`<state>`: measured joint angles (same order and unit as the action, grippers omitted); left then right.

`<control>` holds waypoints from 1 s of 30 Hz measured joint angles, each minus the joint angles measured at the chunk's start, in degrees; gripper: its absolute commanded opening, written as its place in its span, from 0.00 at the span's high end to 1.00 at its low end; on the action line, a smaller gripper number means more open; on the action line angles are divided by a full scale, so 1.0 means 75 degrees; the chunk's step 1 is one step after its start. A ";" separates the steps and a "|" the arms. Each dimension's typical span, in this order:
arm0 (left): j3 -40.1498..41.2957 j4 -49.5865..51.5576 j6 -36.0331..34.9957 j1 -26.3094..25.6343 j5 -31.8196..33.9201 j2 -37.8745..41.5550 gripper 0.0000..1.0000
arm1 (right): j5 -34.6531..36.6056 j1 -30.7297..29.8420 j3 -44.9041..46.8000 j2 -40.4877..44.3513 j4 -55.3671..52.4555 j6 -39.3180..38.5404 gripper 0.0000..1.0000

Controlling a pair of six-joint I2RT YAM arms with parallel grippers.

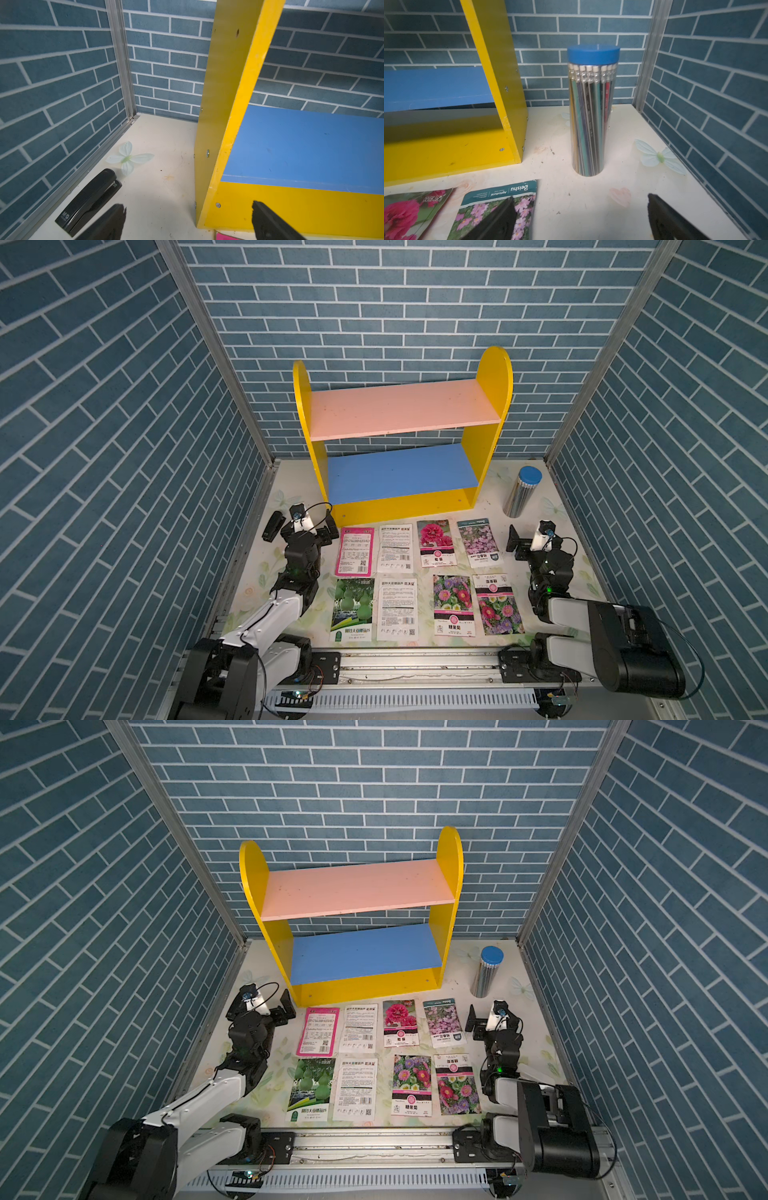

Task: Take the seed bag off the shelf
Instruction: Reset both arms

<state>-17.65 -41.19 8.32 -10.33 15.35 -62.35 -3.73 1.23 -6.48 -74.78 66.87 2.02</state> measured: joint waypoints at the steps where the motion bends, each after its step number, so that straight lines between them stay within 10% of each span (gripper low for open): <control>1: 0.0044 -0.0277 -0.0111 0.0017 -0.0023 -0.0128 0.00 | -0.0122 0.0017 -0.0067 -0.0227 0.0122 -0.0006 0.00; 30: 0.0746 -0.3063 -0.1445 0.0478 -0.0685 -0.2226 0.00 | -0.1029 0.0035 -0.0568 -0.1743 0.1145 -0.0335 0.00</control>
<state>-12.05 -64.16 -2.52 -6.74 10.22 -79.05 -11.44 1.50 -10.74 -87.85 75.46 -0.49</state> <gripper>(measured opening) 0.997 0.998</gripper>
